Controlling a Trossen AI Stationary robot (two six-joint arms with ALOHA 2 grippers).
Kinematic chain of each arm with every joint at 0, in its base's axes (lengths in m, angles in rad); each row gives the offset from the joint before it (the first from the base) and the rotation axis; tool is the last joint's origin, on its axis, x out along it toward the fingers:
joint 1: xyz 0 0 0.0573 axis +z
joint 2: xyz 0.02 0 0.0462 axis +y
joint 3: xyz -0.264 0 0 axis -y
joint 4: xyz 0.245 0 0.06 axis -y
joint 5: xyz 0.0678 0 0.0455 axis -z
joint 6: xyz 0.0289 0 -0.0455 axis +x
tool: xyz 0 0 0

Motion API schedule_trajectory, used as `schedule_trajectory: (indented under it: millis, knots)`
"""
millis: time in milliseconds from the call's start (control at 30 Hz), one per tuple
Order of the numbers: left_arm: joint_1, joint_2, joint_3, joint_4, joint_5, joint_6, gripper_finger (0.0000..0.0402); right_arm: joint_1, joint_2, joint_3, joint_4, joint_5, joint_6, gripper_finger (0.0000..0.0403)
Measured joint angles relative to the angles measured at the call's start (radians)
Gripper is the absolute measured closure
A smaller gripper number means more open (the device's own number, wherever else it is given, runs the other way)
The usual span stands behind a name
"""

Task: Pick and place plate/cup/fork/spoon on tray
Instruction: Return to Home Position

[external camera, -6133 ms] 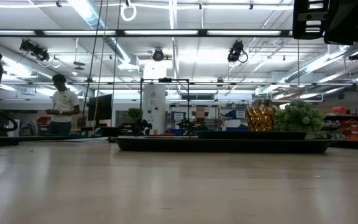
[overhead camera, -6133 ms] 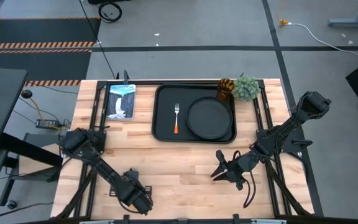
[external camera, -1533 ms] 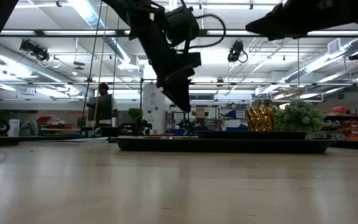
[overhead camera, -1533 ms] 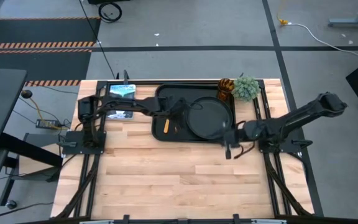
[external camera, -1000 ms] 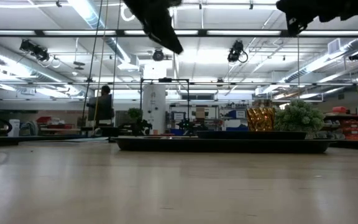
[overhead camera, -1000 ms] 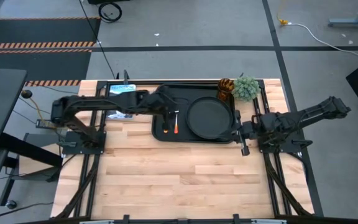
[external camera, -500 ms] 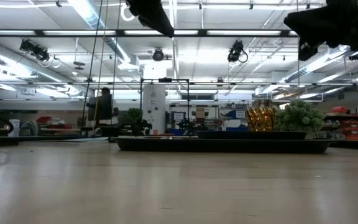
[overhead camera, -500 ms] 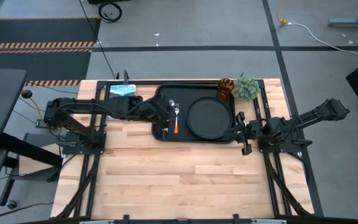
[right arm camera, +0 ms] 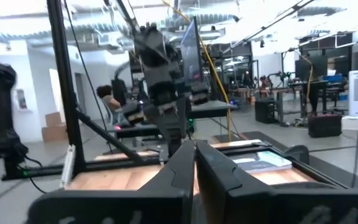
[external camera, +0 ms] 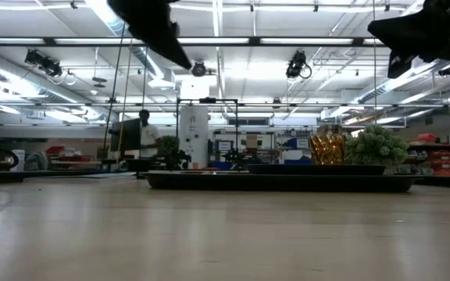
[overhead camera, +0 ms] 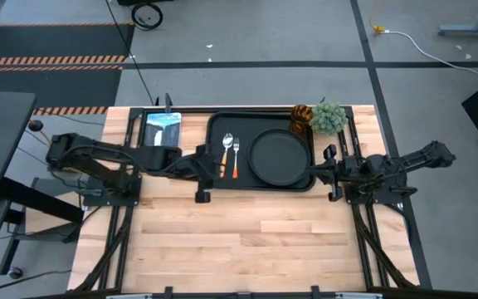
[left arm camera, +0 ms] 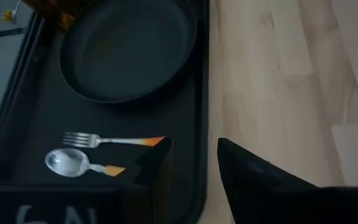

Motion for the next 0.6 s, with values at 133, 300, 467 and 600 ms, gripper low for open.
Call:
schedule_trajectory:
  millis: [133, 300, 467, 600]
  knots:
    - [-0.018, -0.084, -0.128, 0.086, -0.001, -0.030, 0.0269, 0.000, -0.089, 0.001, -0.093, -0.026, 0.050, 0.0397]
    - [-0.026, -0.188, -0.258, 0.190, 0.004, -0.053, 0.0269, 0.000, -0.143, 0.001, -0.186, 0.058, 0.123, 0.0389]
    - [-0.049, -0.290, -0.374, 0.372, 0.004, -0.049, 0.0269, 0.000, -0.140, 0.001, -0.188, 0.080, 0.136, 0.0371]
    - [-0.070, -0.360, -0.471, 0.580, 0.004, -0.004, 0.0269, 0.000, -0.138, 0.001, -0.187, 0.080, 0.136, 0.0368]
